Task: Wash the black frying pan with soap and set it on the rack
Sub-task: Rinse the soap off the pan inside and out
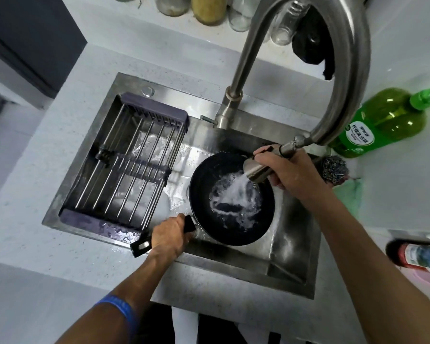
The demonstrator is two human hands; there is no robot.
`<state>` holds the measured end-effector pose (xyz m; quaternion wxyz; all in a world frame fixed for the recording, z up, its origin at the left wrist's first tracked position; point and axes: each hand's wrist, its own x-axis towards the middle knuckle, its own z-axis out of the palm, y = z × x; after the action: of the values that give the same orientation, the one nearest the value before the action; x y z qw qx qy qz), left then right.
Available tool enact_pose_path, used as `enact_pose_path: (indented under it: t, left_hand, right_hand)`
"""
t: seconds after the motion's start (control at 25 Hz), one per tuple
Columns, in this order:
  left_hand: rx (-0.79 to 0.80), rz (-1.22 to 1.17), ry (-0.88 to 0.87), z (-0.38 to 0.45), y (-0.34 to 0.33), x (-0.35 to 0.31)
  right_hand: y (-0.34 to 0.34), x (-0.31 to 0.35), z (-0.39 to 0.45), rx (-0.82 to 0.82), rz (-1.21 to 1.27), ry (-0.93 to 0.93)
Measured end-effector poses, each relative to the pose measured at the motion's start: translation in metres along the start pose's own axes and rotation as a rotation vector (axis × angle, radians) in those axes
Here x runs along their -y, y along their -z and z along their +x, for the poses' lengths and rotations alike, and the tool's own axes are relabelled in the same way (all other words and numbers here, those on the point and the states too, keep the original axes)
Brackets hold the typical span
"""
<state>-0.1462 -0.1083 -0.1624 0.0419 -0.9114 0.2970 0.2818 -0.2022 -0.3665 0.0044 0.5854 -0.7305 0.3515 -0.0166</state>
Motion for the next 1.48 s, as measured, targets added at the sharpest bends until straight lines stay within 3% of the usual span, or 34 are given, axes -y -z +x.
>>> enact_pose_path:
  t: [0.52,0.84,1.2,1.48]
  left_hand:
    - [0.003,-0.050,-0.005,0.005,-0.002,0.003]
    - [0.002,-0.047,-0.007,0.003,0.000,0.003]
    - [0.005,0.006,-0.030,0.004,0.001,0.003]
    - [0.006,-0.006,-0.022,0.003,0.002,0.003]
  right_hand:
    - [0.005,0.003,0.015,-0.261,-0.041,-0.034]
    - [0.030,0.009,0.004,-0.328,-0.481,-0.042]
    - [0.049,0.008,-0.009,-0.234,-0.722,-0.200]
    - [0.041,0.017,-0.030,-0.098,-0.593,-0.237]
